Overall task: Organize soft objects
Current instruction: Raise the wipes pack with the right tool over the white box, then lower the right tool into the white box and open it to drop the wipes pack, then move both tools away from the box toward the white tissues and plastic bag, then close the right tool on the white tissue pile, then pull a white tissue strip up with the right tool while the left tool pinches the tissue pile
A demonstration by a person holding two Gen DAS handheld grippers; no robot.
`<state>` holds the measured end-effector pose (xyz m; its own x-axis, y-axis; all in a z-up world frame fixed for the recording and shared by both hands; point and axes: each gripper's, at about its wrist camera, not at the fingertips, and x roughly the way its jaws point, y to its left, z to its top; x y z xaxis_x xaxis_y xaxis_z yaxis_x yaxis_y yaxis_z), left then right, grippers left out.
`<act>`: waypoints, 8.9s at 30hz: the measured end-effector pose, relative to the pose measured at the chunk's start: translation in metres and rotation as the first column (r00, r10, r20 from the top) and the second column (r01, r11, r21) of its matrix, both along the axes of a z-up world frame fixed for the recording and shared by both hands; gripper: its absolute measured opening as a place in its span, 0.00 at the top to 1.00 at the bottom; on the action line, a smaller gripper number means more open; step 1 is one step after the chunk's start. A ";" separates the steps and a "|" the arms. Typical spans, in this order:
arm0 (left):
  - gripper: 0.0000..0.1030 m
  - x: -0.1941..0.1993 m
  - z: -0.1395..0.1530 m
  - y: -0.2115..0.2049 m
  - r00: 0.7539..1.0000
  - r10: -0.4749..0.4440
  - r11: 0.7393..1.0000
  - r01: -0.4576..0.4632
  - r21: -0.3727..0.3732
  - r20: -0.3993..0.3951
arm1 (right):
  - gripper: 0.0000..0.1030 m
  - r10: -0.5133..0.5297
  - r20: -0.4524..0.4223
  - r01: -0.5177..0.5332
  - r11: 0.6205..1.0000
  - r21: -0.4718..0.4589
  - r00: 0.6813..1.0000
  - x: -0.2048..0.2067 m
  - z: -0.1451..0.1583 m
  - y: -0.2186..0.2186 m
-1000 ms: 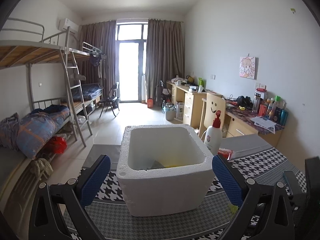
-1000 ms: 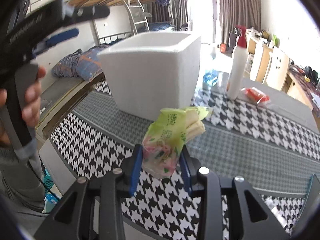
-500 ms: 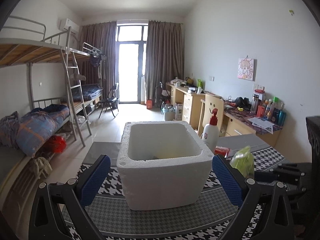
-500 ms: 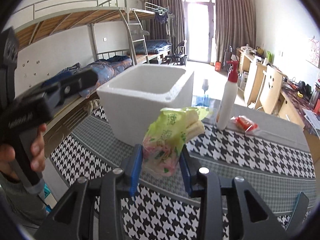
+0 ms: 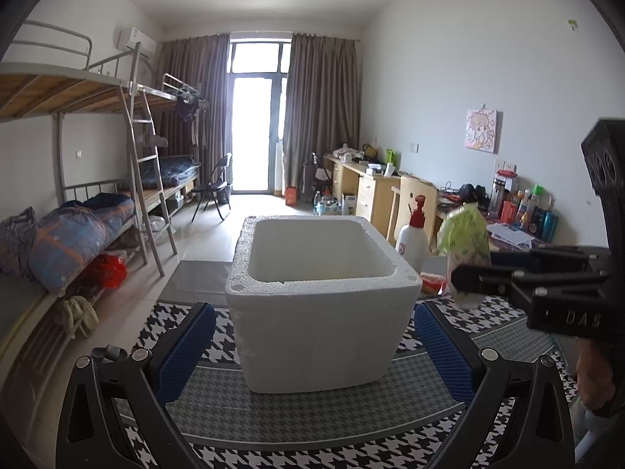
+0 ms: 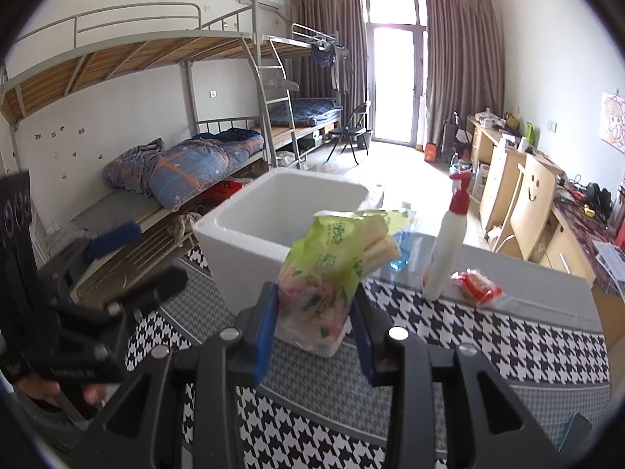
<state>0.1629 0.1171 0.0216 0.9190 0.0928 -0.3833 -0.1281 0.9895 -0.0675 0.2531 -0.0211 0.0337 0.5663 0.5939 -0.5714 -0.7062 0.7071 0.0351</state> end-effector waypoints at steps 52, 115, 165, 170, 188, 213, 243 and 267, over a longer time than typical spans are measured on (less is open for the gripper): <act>0.01 -0.013 -0.018 0.000 0.999 -0.023 0.999 0.022 -0.034 -0.027 | 0.30 0.031 -0.087 -0.035 0.998 -0.049 0.996 0.063 0.002 0.063; 0.01 -0.034 -0.015 -0.074 0.985 -0.167 0.985 0.164 -0.058 -0.039 | 0.13 -0.197 0.064 0.188 0.974 0.125 0.978 -0.062 -0.020 -0.108; 0.01 -0.014 -0.059 -0.161 0.885 -0.445 0.896 0.438 -0.076 -0.138 | 0.12 -0.482 -0.048 0.484 0.875 0.029 0.875 -0.095 -0.084 -0.199; 0.01 -0.010 -0.064 -0.166 0.874 -0.462 0.887 0.454 -0.086 -0.147 | 0.12 -0.486 -0.048 0.487 0.873 -0.002 0.872 -0.098 -0.091 -0.200; 0.01 -0.004 -0.081 -0.170 0.859 -0.477 0.879 0.464 -0.109 -0.188 | 0.46 -0.448 -0.158 0.448 0.893 -0.041 0.880 -0.091 -0.118 -0.195; 0.01 0.001 -0.093 -0.188 0.827 -0.509 0.860 0.500 -0.099 -0.239 | 0.76 -0.460 -0.248 0.453 0.887 -0.086 0.853 -0.078 -0.139 -0.206; 0.24 0.024 -0.126 -0.247 0.693 -0.604 0.785 0.602 -0.145 -0.394 | 0.83 -0.385 -0.353 0.437 0.896 0.079 0.853 -0.070 -0.139 -0.236; 0.99 0.031 -0.124 -0.227 0.739 -0.539 0.825 0.561 -0.074 -0.403 | 0.82 -0.396 -0.348 0.448 0.891 0.079 0.850 -0.069 -0.137 -0.253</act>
<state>0.1934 -0.1103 -0.1021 0.5889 -0.3529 -0.7271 0.4351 0.8966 -0.0827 0.1845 -0.2737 -0.1028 0.5878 0.4319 -0.6841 -0.2739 0.9019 0.3340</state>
